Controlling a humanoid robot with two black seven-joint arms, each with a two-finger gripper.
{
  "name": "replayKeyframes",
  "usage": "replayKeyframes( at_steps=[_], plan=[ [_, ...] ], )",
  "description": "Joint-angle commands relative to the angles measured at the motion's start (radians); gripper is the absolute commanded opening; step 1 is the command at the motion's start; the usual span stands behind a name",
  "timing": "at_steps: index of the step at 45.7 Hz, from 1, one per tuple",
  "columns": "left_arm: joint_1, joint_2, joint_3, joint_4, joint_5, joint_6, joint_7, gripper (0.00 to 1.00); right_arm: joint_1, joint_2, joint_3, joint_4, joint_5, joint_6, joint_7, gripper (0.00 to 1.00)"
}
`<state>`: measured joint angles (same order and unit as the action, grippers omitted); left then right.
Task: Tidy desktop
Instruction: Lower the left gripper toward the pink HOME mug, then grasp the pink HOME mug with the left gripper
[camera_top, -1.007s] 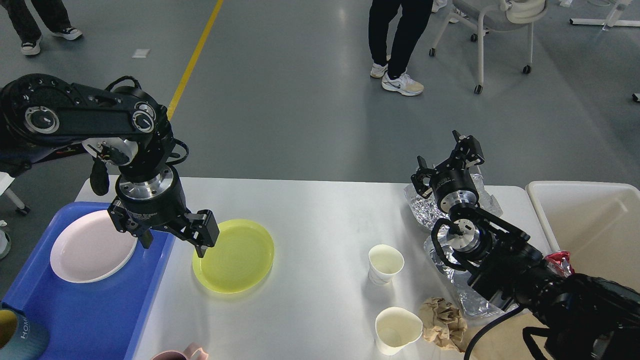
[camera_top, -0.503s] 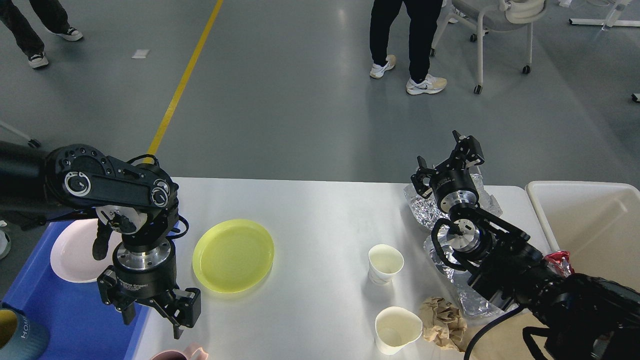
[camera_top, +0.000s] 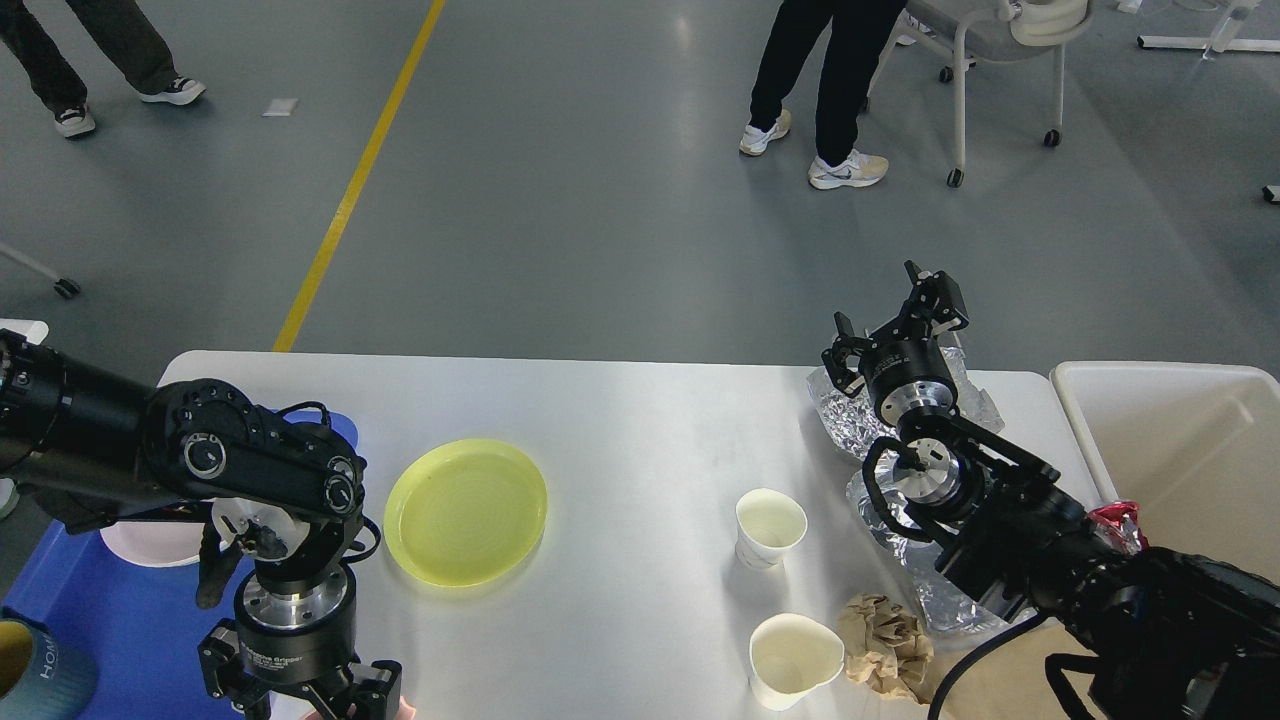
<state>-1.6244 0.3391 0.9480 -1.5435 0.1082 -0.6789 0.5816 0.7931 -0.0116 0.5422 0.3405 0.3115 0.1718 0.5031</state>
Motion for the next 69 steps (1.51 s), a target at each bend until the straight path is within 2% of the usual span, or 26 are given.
replayKeyframes(
  at_steps=[1,26,37,48,58,69],
  plan=[
    [0.003,-0.003,0.018,-0.010,0.002,0.012,0.001,0.81,0.000,-0.001,0.001,0.000,0.000,0.000,0.000,1.00],
    [0.008,-0.015,0.054,-0.009,0.031,0.035,0.009,0.79,0.000,0.001,0.001,0.000,0.000,0.000,0.000,1.00],
    [0.041,-0.032,0.084,-0.006,0.034,0.168,0.006,0.79,0.000,-0.001,0.001,0.000,0.000,0.000,0.000,1.00],
    [0.075,-0.054,0.094,-0.006,0.033,0.185,0.004,0.79,0.000,0.001,0.001,0.000,0.000,0.000,0.000,1.00],
    [0.110,-0.069,0.107,-0.006,0.033,0.283,0.003,0.79,0.000,0.001,0.001,-0.002,0.000,0.000,0.000,1.00],
    [0.136,-0.072,0.120,-0.006,0.033,0.332,0.003,0.78,0.000,-0.001,0.001,0.000,0.000,0.000,0.000,1.00]
  ],
)
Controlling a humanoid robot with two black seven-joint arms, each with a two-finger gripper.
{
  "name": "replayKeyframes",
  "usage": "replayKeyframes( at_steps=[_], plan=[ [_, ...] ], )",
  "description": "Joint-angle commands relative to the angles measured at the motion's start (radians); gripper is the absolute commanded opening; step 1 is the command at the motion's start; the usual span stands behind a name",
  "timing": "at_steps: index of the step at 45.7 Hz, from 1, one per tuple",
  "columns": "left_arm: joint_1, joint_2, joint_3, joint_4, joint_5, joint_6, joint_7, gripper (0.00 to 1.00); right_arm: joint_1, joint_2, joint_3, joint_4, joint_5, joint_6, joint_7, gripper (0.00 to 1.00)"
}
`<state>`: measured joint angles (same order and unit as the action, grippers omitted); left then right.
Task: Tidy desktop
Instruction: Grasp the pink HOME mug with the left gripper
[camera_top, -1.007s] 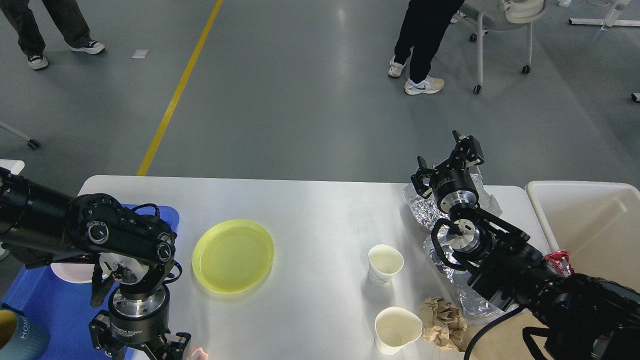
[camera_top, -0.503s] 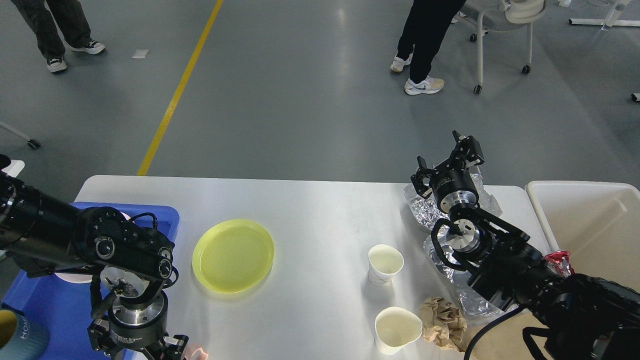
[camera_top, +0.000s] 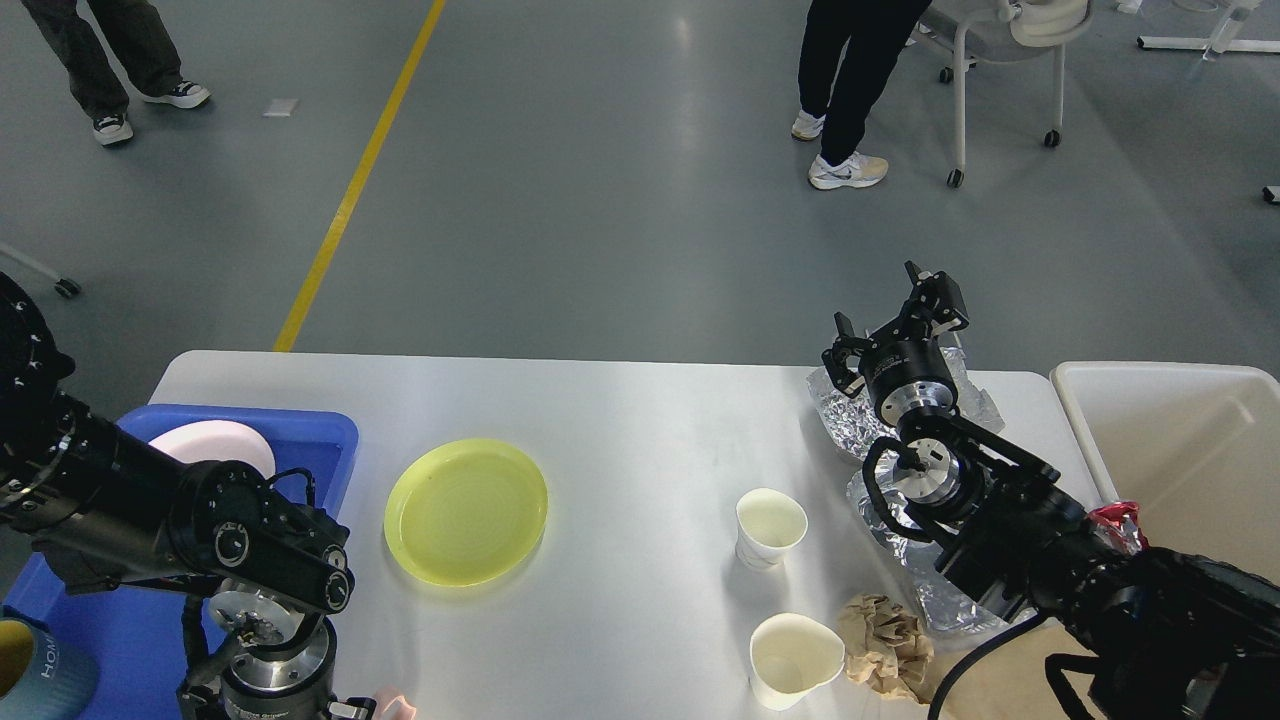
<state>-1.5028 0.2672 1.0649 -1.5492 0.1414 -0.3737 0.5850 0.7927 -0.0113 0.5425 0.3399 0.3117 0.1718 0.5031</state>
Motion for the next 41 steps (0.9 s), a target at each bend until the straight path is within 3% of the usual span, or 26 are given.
replayKeyframes(
  at_steps=[1,10,28,41],
  plan=[
    [0.019,0.000,0.004,0.000,0.000,0.036,-0.001,0.78,-0.001,-0.001,-0.001,0.001,0.000,0.000,0.000,1.00],
    [0.049,-0.013,0.021,0.000,0.000,0.113,-0.002,0.76,0.000,-0.001,0.001,-0.001,0.000,0.000,0.000,1.00],
    [0.079,-0.019,0.023,0.001,0.000,0.156,-0.004,0.66,0.000,-0.001,0.001,-0.001,0.000,0.000,0.000,1.00],
    [0.095,-0.020,0.023,0.006,0.000,0.162,-0.004,0.52,0.000,-0.001,-0.001,-0.001,0.000,0.000,0.000,1.00]
  ],
)
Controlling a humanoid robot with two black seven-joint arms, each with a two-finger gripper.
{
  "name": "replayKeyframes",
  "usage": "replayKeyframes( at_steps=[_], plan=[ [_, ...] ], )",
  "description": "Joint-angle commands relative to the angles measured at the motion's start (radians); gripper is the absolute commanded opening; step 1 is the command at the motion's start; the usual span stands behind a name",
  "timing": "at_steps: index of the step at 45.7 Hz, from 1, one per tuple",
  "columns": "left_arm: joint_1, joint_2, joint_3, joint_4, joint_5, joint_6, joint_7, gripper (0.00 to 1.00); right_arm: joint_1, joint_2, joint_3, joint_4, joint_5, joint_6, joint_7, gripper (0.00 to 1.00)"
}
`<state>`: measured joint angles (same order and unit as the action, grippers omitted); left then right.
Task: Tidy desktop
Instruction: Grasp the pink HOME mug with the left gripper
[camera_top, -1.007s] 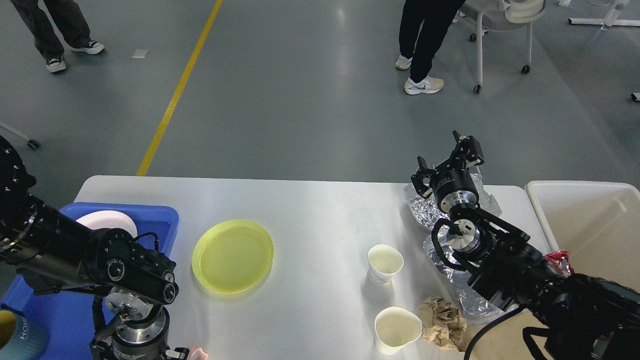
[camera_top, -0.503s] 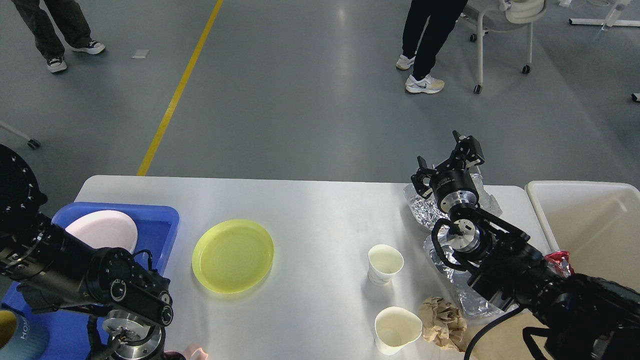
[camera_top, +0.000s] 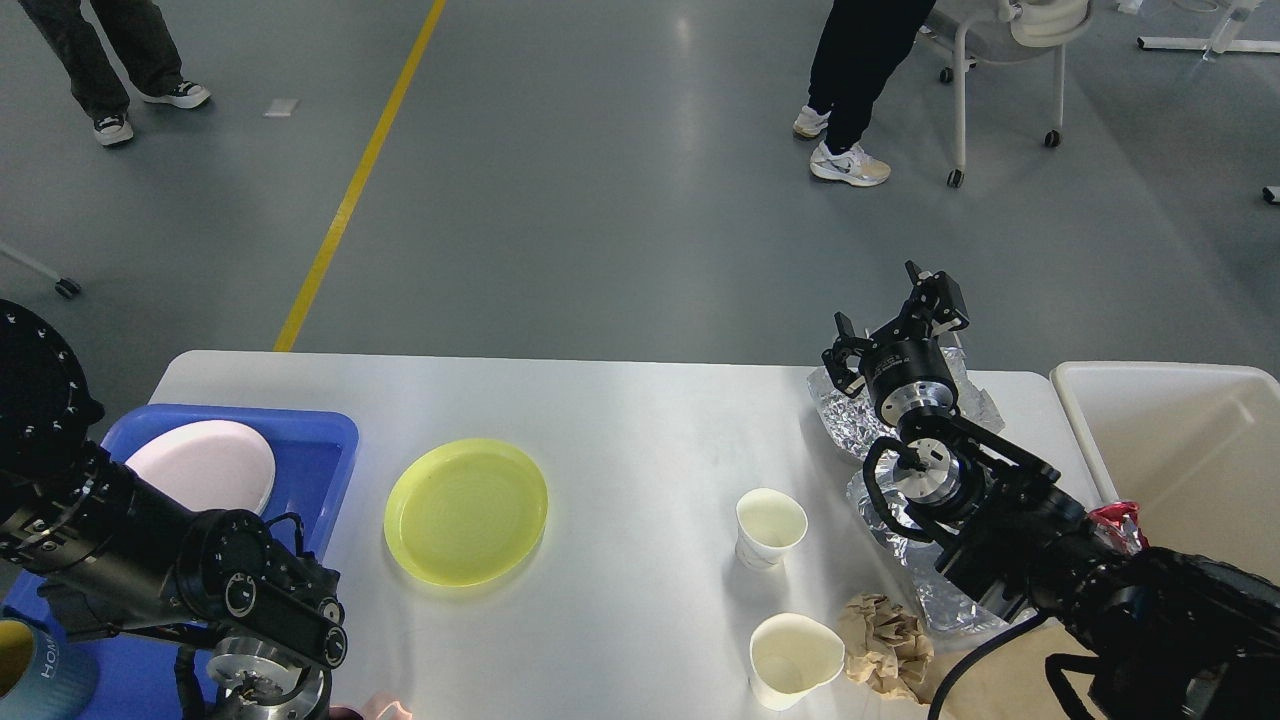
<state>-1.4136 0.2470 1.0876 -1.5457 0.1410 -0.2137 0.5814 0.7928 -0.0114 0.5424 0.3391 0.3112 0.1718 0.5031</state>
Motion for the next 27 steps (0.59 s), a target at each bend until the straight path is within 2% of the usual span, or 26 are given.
replayKeyframes(
  at_steps=[1,7,25,27],
  plan=[
    [0.007,0.000,0.000,0.002,0.000,0.002,0.000,0.50,-0.001,-0.001,-0.001,0.000,0.000,0.000,0.000,1.00],
    [0.007,0.000,0.018,0.002,0.000,0.000,0.000,0.41,0.000,-0.001,0.001,0.000,0.000,0.000,0.000,1.00],
    [0.007,-0.002,0.021,0.004,0.000,0.000,0.002,0.00,-0.001,-0.001,0.001,0.000,0.000,0.000,0.000,1.00],
    [0.007,0.000,0.020,0.004,0.000,0.000,0.002,0.00,0.000,0.001,0.001,0.000,0.000,0.000,0.000,1.00]
  ],
)
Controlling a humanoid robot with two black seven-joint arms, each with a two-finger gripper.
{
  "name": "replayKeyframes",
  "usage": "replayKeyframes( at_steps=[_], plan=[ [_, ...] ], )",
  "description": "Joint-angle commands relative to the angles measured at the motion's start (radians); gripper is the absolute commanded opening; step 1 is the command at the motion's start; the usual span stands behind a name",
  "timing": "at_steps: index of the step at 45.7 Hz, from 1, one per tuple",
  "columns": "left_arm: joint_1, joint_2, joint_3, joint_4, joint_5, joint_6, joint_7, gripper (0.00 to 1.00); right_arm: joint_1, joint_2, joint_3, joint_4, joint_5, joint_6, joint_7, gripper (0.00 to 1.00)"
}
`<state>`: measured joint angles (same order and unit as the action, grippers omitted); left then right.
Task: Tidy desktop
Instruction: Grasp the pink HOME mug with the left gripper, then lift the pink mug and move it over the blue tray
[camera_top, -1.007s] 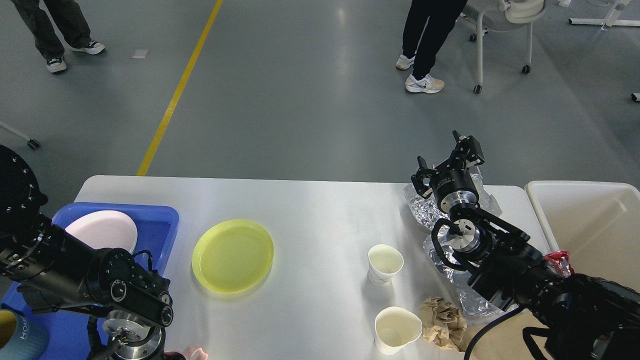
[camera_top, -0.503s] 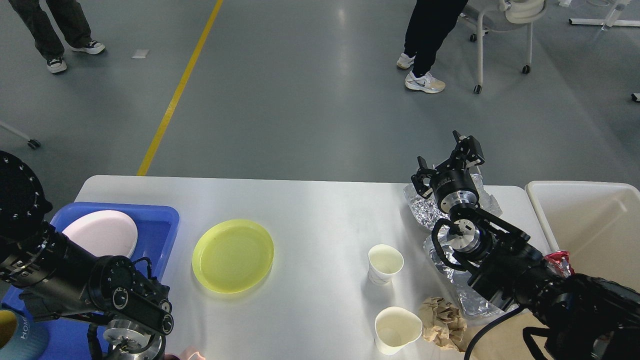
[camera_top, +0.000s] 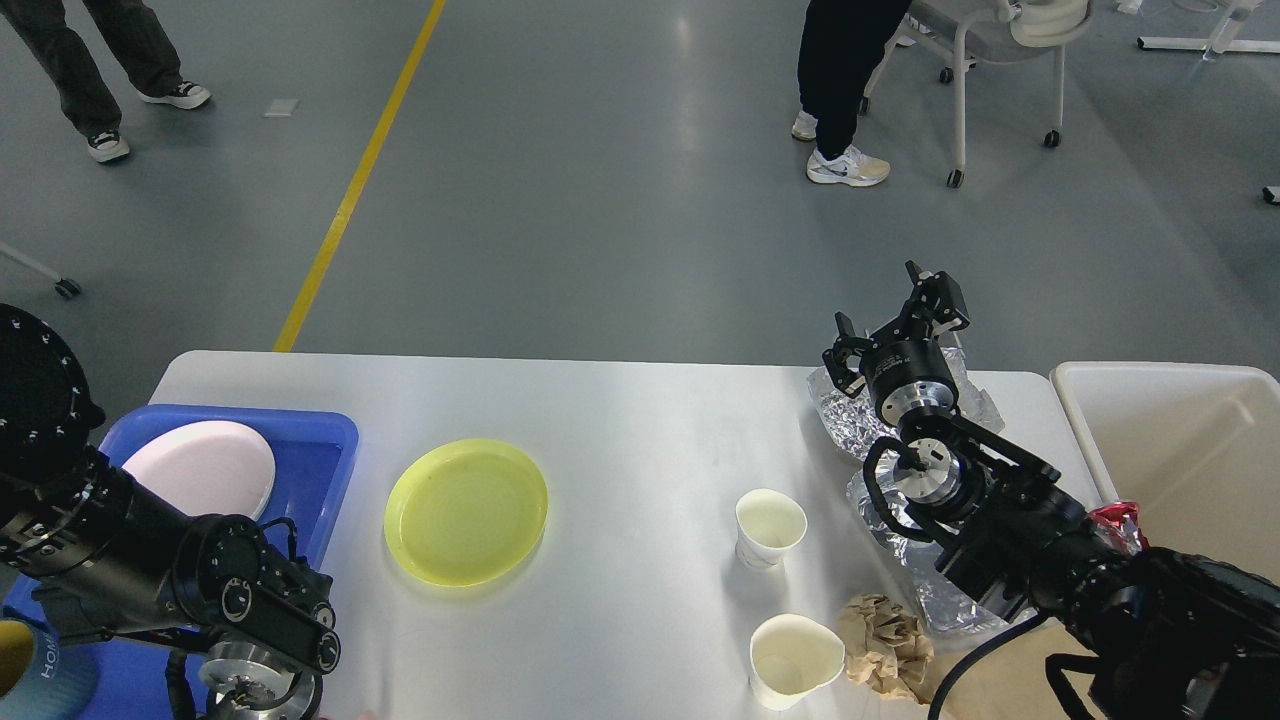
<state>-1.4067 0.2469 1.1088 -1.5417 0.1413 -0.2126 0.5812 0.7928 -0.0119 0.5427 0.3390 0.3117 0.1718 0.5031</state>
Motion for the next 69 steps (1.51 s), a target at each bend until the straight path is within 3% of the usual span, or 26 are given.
replayKeyframes(
  at_steps=[1,18,28,38,55,61,69],
  plan=[
    [0.000,0.000,0.000,-0.001,0.000,-0.001,0.002,0.00,0.000,0.001,0.000,0.000,0.000,0.000,0.000,1.00],
    [-0.017,0.014,0.002,-0.003,0.000,-0.007,0.005,0.00,0.000,0.001,0.000,0.002,0.000,0.000,0.000,1.00],
    [-0.101,0.061,-0.006,-0.011,0.004,-0.043,0.005,0.00,0.000,0.000,-0.001,0.000,0.000,0.000,0.000,1.00],
    [-0.271,0.199,-0.030,-0.009,0.008,-0.261,0.005,0.00,0.000,0.001,0.000,0.000,0.000,0.000,0.000,1.00],
    [-0.639,0.420,-0.029,0.002,0.004,-0.738,0.003,0.00,0.000,0.000,-0.001,0.000,0.000,0.000,0.000,1.00],
    [-0.759,0.476,-0.030,0.020,0.001,-0.747,0.002,0.00,-0.001,0.000,-0.001,0.000,0.000,0.000,0.000,1.00],
    [-0.815,0.499,-0.024,0.067,-0.003,-0.747,0.002,0.00,0.000,0.000,0.000,0.000,0.000,0.000,0.000,1.00]
  ],
)
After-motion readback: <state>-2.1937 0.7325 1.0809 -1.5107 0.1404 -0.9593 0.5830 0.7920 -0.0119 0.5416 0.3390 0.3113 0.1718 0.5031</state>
